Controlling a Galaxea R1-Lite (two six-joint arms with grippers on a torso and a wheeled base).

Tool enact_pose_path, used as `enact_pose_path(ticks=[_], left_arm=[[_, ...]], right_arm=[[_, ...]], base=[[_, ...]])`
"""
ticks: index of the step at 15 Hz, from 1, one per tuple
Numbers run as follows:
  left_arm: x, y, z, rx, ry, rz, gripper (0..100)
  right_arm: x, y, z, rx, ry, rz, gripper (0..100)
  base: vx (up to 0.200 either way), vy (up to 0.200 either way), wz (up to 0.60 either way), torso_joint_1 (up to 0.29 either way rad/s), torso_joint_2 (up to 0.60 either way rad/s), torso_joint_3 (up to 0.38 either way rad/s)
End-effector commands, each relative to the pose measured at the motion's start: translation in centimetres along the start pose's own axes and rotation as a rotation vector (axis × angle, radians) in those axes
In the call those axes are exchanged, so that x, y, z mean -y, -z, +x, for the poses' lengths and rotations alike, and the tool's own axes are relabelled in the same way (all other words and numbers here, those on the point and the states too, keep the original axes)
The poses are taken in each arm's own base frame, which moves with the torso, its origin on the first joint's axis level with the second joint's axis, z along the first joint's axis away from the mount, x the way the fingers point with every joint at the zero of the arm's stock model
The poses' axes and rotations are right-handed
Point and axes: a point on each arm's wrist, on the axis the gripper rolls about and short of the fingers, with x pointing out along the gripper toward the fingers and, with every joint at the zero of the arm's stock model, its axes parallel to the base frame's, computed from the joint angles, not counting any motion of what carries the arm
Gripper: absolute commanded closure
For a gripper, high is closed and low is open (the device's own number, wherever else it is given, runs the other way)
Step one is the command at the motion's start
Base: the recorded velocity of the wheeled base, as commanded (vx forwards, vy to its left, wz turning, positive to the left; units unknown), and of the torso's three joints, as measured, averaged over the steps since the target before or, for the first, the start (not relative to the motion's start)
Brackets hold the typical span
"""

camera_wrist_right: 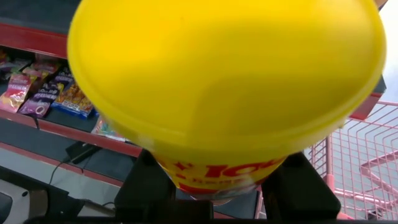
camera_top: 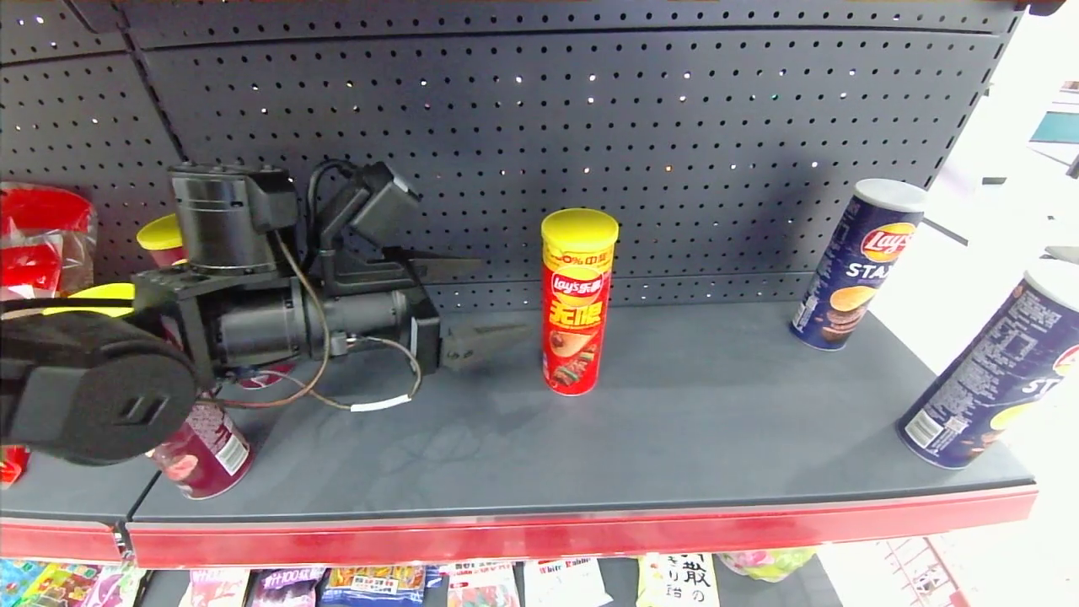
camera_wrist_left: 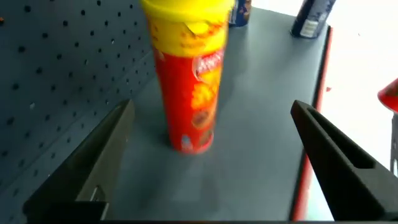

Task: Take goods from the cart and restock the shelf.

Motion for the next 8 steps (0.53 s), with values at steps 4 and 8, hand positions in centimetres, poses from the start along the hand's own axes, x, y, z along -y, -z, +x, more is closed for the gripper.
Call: enact_pose_path(ticks=[4, 8], left_arm=[[-1.6, 0.6, 4.8, 0.009, 0.071, -0.022, 0], [-2.8, 0.7, 6.5, 0.023, 0.067, -0.011, 0]], right_arm=[[0.0, -0.1, 0.0, 0.001, 0.002, -0.001, 100], [0.0, -0.1, 0.0, 0.0, 0.016, -0.001, 100]], base=[[0.0, 0.0, 0.0, 0.0, 0.0, 0.0], [0.0, 0.0, 0.0, 0.0, 0.0, 0.0]])
